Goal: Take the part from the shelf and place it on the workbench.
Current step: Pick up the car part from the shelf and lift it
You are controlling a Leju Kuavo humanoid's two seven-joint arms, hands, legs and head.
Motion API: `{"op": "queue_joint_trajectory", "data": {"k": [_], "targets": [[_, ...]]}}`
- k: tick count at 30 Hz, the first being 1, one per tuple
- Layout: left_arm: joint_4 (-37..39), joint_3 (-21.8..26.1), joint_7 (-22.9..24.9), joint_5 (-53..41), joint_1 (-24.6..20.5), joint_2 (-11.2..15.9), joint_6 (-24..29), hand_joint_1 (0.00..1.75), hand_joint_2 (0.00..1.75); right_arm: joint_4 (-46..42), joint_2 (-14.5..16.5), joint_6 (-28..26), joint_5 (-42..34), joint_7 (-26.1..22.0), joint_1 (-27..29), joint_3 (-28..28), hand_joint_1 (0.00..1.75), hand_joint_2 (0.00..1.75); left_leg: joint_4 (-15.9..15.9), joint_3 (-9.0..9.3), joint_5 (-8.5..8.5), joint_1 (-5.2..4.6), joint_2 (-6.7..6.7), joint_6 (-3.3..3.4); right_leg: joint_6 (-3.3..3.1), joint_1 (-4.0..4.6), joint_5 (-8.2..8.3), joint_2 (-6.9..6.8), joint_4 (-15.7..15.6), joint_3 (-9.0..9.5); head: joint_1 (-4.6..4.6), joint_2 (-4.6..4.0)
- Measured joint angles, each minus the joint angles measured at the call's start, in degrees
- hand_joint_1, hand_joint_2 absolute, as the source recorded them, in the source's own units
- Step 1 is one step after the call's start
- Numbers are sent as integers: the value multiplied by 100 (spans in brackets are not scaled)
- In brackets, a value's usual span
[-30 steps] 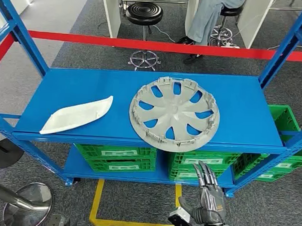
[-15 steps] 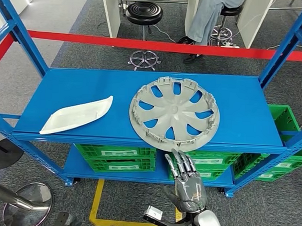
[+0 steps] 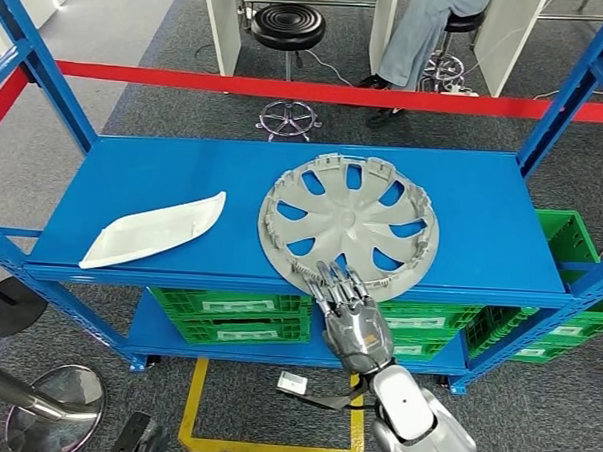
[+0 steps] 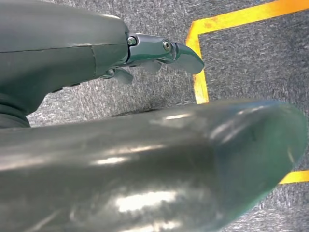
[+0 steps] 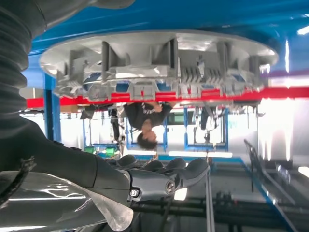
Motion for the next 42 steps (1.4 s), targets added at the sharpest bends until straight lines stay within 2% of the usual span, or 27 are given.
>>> {"op": "queue_joint_trajectory", "data": {"k": [16,27,38,39,42], "targets": [[0,-48,68,-146,-97,6,-48,0,0,1203,40,827,-788,-251,-972,270,0,175,1,-3,3,0,-1,0,0,0,1,-1,0,0,0,0],[0,-48,62,-208,-116,8,-80,0,0,2157,242,897,-1257,-301,-1485,298,0,175,2,-3,4,0,0,0,1,0,2,0,0,-2,-1,0],[0,-48,48,-243,-116,7,-86,0,0,2498,408,934,-1495,-364,-1725,297,0,175,2,-2,6,0,0,-1,1,0,4,1,0,0,0,0],[0,-48,48,-243,-116,7,-86,0,0,2509,413,934,-1496,-364,-1731,297,3,175,2,-2,6,0,0,-1,1,0,4,1,0,0,0,0],[0,-48,48,-243,-116,8,-86,0,0,2537,422,931,-1500,-371,-1744,297,130,175,2,-2,6,0,0,-1,1,0,4,1,0,0,0,0]]}}
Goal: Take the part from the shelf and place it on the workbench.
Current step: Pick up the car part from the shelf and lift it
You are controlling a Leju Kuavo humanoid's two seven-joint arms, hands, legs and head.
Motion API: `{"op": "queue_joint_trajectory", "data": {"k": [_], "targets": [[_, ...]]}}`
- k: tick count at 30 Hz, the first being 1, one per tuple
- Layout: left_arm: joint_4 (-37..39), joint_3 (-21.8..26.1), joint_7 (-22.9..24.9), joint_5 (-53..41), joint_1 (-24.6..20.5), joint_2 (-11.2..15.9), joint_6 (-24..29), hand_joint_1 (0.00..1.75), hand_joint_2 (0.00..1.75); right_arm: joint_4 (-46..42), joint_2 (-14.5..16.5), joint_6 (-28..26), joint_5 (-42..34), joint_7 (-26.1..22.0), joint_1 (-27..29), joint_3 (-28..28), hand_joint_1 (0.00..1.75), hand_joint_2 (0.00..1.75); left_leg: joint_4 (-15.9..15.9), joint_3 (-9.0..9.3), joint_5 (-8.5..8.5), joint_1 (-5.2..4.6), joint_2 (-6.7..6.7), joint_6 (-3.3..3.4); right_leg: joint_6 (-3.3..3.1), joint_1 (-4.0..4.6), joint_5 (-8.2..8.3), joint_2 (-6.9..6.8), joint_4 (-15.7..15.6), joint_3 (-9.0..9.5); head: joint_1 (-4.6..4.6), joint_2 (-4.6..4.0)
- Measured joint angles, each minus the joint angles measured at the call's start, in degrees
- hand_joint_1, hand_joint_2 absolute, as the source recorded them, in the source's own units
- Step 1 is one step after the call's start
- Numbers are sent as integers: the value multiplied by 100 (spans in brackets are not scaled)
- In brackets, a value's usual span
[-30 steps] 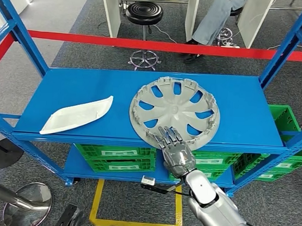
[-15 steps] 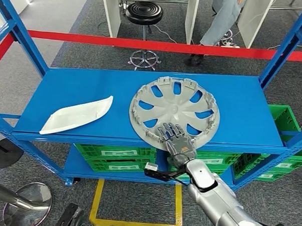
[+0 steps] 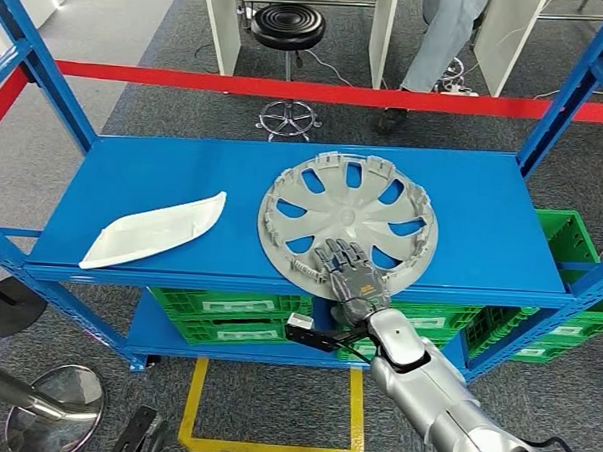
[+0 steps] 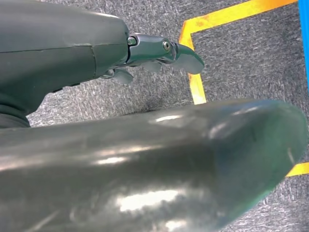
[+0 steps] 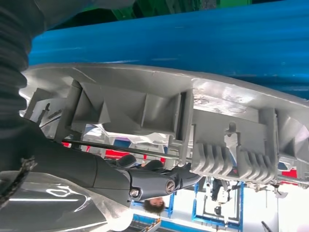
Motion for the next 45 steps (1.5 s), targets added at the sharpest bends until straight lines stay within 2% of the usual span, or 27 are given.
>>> {"op": "queue_joint_trajectory", "data": {"k": [1,2,12,23,27,32,36,45], "targets": [[0,0,-1,0,0,1,0,0,0,4,3,-7,-11,-11,-2,0,171,175,0,0,0,0,0,0,0,0,0,0,0,0,0,0],[0,0,-1,0,0,1,0,0,0,6,7,-21,-31,-27,-1,0,175,175,0,0,0,0,0,0,0,0,0,0,0,0,-1,0],[0,19,-31,-30,14,1,8,0,0,-373,43,-373,-98,-93,245,0,175,175,0,-1,0,0,0,0,0,0,0,2,0,-2,-1,0],[0,108,-153,-74,26,-13,32,0,0,-1727,40,-1086,57,-139,928,-162,175,175,0,-8,-1,0,0,0,0,0,-1,4,0,-9,0,0],[0,171,-231,-74,43,-39,50,0,0,-2500,61,-1345,13,-470,1285,-325,175,175,0,-14,-1,0,-1,0,0,0,-1,1,0,-13,1,0],[0,269,-356,-73,78,-73,79,0,0,-3662,300,-1419,-190,-1314,1777,-713,175,175,0,-21,-2,0,-2,0,-1,0,-3,-1,0,-21,-1,0],[0,340,-496,-42,97,-96,45,0,175,-4353,449,-1433,-340,-1708,2013,-925,175,175,0,-22,-2,0,-3,0,-1,1,-4,-3,0,-21,0,0],[0,469,-725,-5,93,-113,-61,0,175,-5185,585,-1442,-484,-2208,2367,-1132,175,175,0,-21,-2,0,-2,0,-1,0,-3,-3,0,-19,1,0]]}}
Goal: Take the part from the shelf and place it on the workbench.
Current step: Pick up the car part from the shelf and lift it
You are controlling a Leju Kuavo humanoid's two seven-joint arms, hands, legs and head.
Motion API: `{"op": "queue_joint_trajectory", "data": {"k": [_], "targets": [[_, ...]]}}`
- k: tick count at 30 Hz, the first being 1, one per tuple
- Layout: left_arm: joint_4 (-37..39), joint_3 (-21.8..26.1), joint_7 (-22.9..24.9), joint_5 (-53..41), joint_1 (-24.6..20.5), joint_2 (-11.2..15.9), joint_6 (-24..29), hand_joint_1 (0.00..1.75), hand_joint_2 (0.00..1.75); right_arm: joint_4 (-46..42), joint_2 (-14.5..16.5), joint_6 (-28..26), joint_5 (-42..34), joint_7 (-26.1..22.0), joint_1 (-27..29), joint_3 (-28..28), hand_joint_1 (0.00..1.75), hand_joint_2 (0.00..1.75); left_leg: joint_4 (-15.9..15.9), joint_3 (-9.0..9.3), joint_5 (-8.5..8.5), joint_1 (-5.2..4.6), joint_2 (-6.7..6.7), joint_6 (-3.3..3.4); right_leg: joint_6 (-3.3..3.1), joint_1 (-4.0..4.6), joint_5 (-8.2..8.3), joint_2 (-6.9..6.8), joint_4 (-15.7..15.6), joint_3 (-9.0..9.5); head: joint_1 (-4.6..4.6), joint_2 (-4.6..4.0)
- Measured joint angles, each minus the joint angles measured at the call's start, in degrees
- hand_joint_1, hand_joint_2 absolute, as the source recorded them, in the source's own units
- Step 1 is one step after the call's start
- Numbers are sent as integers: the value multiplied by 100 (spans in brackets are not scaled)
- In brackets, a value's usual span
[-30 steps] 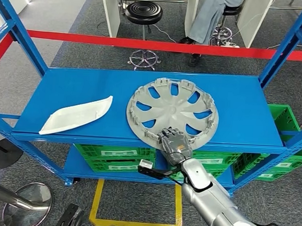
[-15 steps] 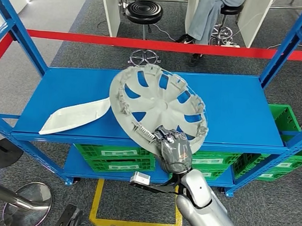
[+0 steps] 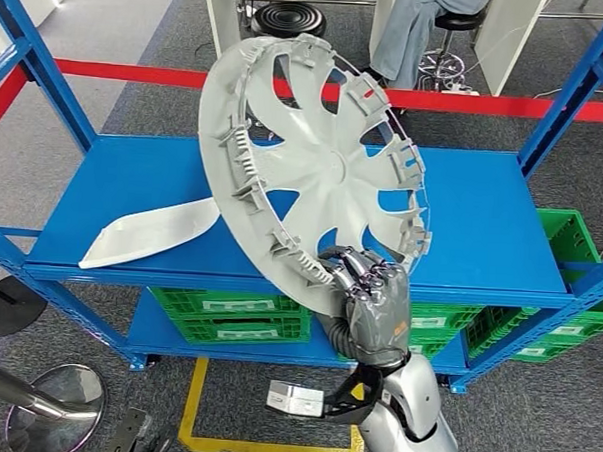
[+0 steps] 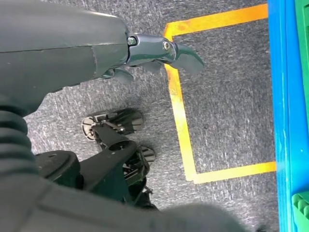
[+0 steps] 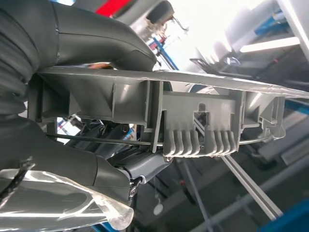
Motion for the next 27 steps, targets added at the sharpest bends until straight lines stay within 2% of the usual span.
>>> {"op": "queue_joint_trajectory", "data": {"k": [15,27], "targets": [[0,4,-39,-99,-22,0,-22,0,175,-320,13,0,-51,-65,118,-9,175,175,0,0,0,0,0,0,0,1,0,1,0,-1,0,0],[0,89,-254,-120,-22,-4,75,0,175,-452,-41,-1,-590,21,302,129,175,175,27,-9,-13,-21,0,19,11,-15,6,0,-5,-1,-2,0]]}}
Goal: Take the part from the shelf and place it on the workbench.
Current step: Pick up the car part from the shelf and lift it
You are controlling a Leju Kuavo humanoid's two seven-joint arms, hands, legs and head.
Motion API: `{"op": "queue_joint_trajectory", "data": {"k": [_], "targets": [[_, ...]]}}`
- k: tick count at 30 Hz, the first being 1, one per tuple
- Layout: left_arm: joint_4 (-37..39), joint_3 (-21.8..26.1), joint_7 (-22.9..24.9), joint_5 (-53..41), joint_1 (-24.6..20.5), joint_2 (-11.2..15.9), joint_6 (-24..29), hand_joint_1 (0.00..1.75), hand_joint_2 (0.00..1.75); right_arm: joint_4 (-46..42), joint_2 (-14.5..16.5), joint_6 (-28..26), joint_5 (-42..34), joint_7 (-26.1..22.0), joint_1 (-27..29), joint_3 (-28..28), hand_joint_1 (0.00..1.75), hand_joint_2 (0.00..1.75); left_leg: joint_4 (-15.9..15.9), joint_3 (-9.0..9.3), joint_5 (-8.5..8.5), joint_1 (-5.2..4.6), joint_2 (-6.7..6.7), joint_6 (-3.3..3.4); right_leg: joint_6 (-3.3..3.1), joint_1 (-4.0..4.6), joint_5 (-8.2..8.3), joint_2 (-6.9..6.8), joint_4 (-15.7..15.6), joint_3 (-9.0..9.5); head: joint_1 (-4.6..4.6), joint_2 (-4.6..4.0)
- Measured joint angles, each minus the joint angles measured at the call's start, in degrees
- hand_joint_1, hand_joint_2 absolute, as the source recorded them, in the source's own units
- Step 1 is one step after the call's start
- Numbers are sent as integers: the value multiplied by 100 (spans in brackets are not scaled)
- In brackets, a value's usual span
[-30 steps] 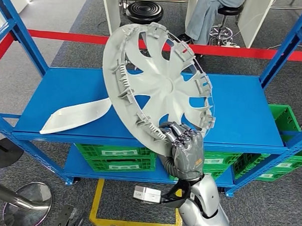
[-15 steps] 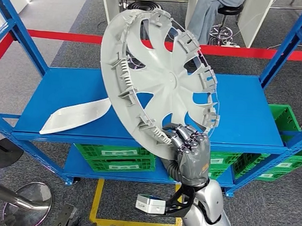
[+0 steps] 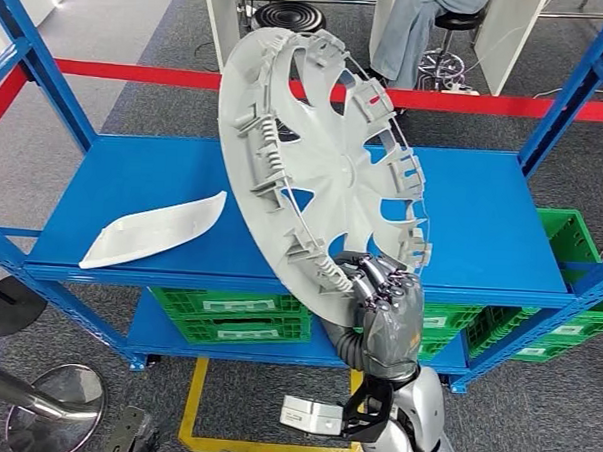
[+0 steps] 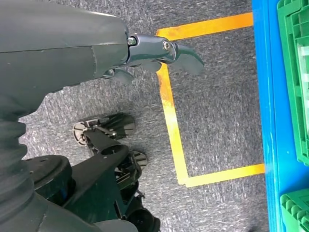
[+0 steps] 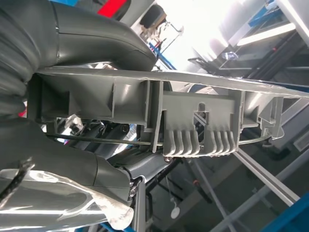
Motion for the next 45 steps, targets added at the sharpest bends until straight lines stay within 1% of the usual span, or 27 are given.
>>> {"op": "queue_joint_trajectory", "data": {"k": [3,7,9,11,12,13,14,15,17,19,22,24,26,27,28,29,30,32,34,37,38,40,41,42,43,44,45], "targets": [[0,13,-13,-3,2,-2,20,0,175,-18,-28,1,-13,0,43,35,175,175,24,-13,-12,-4,0,22,18,-4,6,-1,-3,0,0,0],[0,28,-40,-15,5,-18,40,0,175,-107,-90,0,55,26,141,83,175,175,-48,-6,82,25,10,112,103,-1,-19,0,18,-31,3,0],[0,28,-51,-43,5,-37,58,0,175,-167,-133,-2,176,12,232,97,175,175,-120,-7,142,57,21,153,119,10,-314,-1,423,-222,16,0],[0,30,-54,-72,18,-43,85,0,175,-216,-171,-3,256,-63,369,103,175,175,-115,-40,154,56,23,166,132,10,-684,0,1195,-553,24,0],[0,31,-54,-82,30,-46,97,0,175,-237,-182,-3,266,-117,451,102,175,175,-104,-54,154,56,23,166,140,7,-766,-1,1491,-679,25,0],[0,32,-54,-92,43,-52,109,0,175,-259,-190,-3,266,-173,534,101,175,175,-91,-64,154,58,22,165,148,3,-733,-2,1592,-717,26,0],[0,33,-54,-102,55,-62,118,0,175,-283,-195,-3,263,-226,606,100,175,175,-75,-71,150,62,19,158,153,-4,-585,-3,1451,-641,27,0],[0,34,-53,-110,62,-72,125,0,175,-310,-198,-3,264,-275,666,97,175,175,-53,-75,141,69,14,144,158,-14,-370,-4,1113,-469,27,0],[0,36,-49,-125,63,-86,133,0,175,-377,-199,-3,279,-381,763,78,175,175,7,-112,117,69,3,87,156,-22,-108,17,406,-93,32,1],[0,38,-40,-140,60,-89,139,0,175,-455,-198,-4,301,-471,853,44,175,175,71,-172,124,58,-7,14,122,-11,-96,46,142,47,39,1],[0,42,-29,-177,63,-87,143,0,175,-560,-197,-5,291,-531,982,-11,175,175,149,-255,95,68,-6,-79,1,-8,-61,40,96,1,34,0],[0,44,-19,-201,58,-95,148,0,175,-622,-196,-9,230,-556,1058,-42,175,175,484,-389,-208,89,13,-144,-94,-20,-6,8,75,-59,10,0],[0,43,-1,-228,53,-117,158,0,175,-668,-196,-15,72,-586,1145,-56,175,175,1196,-625,-661,120,27,-195,-153,3,51,-28,78,-137,-13,0],[0,43,8,-240,52,-127,167,0,175,-687,-198,-16,-43,-604,1199,-59,175,175,1513,-711,-809,133,29,-205,-167,21,81,-45,79,-178,-14,0],[0,43,15,-250,52,-134,174,0,175,-709,-201,-16,-166,-624,1261,-60,175,175,1676,-723,-850,140,31,-205,-173,39,114,-60,81,-221,-14,0],[0,43,18,-255,52,-137,179,0,175,-736,-207,-16,-271,-645,1324,-62,175,175,1620,-636,-774,142,33,-192,-174,55,149,-70,83,-264,-13,0],[0,44,21,-260,50,-139,186,0,175,-768,-213,-16,-351,-665,1383,-65,175,175,1348,-446,-614,138,33,-165,-173,71,186,-76,83,-306,-13,0],[0,45,26,-270,34,-139,196,0,175,-838,-222,-16,-446,-697,1471,-73,175,175,499,75,-345,107,40,-86,-151,92,263,-80,83,-377,-12,0],[0,48,30,-290,9,-140,201,0,175,-900,-231,-17,-546,-711,1538,-82,175,175,-24,361,-277,59,48,-33,-95,82,345,-91,71,-413,-13,0],[0,52,41,-311,-2,-147,201,0,175,-972,-269,-19,-717,-691,1650,-88,175,175,-155,335,-152,21,56,32,11,47,431,-102,42,-440,-17,0],[0,54,46,-313,-8,-153,199,0,175,-991,-290,-19,-756,-682,1683,-91,175,175,-196,294,-73,30,63,65,36,48,327,-87,106,-495,-12,0],[0,59,52,-321,-26,-164,196,0,175,-1025,-338,-20,-826,-675,1741,-103,175,175,-248,169,80,54,77,111,73,46,-153,-45,534,-662,-1,0],[0,61,56,-331,-31,-168,192,0,175,-1040,-362,-21,-871,-675,1775,-114,175,175,-245,82,144,56,75,126,93,46,-436,-31,892,-758,4,0],[0,63,59,-344,-31,-173,189,0,175,-1054,-387,-21,-922,-676,1816,-125,175,175,-238,-1,202,56,76,126,112,41,-614,-27,1244,-814,7,0],[0,63,62,-356,-31,-183,185,0,175,-1070,-411,-21,-971,-677,1862,-139,175,175,-227,-86,261,57,76,120,130,35,-665,-26,1497,-823,6,0],[0,63,66,-369,-30,-193,181,0,175,-1090,-432,-21,-1019,-678,1912,-156,175,175,-211,-174,318,60,76,107,146,28,-588,-26,1580,-754,7,0],[0,63,68,-379,-31,-203,180,0,175,-1115,-451,-21,-1052,-678,1959,-172,175,175,-189,-261,368,67,75,88,159,17,-431,-26,1454,-590,7,0]]}}
